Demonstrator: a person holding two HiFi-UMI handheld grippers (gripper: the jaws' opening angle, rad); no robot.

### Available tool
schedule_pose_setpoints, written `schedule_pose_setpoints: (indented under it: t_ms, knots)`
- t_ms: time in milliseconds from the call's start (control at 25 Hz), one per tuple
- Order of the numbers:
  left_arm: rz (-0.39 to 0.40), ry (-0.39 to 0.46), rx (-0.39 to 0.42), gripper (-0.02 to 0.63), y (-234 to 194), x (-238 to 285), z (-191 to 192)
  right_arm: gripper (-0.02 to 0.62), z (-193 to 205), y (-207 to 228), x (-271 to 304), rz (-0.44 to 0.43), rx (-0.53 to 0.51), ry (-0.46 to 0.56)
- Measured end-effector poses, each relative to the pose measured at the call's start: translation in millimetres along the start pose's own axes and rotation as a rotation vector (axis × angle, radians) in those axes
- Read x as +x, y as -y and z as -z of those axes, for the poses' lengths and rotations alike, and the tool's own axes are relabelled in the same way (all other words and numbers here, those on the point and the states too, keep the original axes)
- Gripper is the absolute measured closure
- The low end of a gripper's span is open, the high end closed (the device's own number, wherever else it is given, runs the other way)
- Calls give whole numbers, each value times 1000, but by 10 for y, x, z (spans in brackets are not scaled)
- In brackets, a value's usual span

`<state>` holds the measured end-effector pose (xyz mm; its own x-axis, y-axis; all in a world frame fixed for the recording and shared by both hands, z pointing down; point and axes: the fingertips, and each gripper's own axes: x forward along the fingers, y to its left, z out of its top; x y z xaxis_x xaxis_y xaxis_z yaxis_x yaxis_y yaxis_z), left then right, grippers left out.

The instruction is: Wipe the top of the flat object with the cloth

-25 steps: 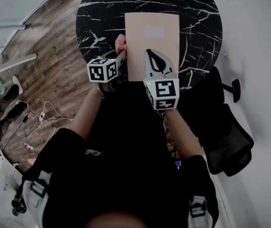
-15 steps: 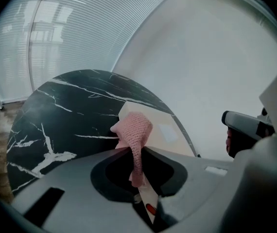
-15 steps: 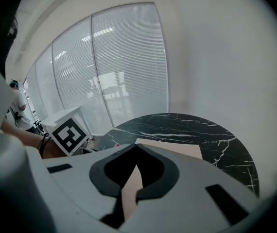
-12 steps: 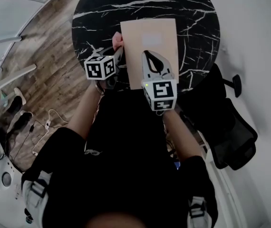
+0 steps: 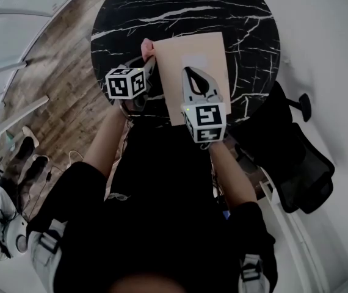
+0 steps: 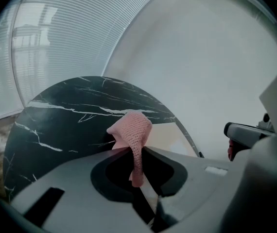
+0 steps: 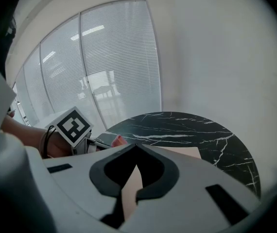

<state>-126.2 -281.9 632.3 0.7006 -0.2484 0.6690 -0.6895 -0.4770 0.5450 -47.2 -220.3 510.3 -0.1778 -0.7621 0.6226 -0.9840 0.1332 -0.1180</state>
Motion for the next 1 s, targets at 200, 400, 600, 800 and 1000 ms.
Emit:
schedule_pose_setpoints:
  t_ms: [200,400,600,800,1000]
  knots:
    - [9,-23,62,566,-41,56,-174,600,26,28,61,18,32,-7]
    - [-9,-28,90,566,-54,46,-221,600,80,9,90,-10,40,-7]
    - [-19,-66,211,566,-65,19,-236,600,166,0,151,-63,56,-5]
    - [-11,-198,490,566,-89,-35,-419,600,211,2,163,-107,65,-5]
    - [33,-427,847,566,-45,-6,-531,600,333,146,132,-101,105,-11]
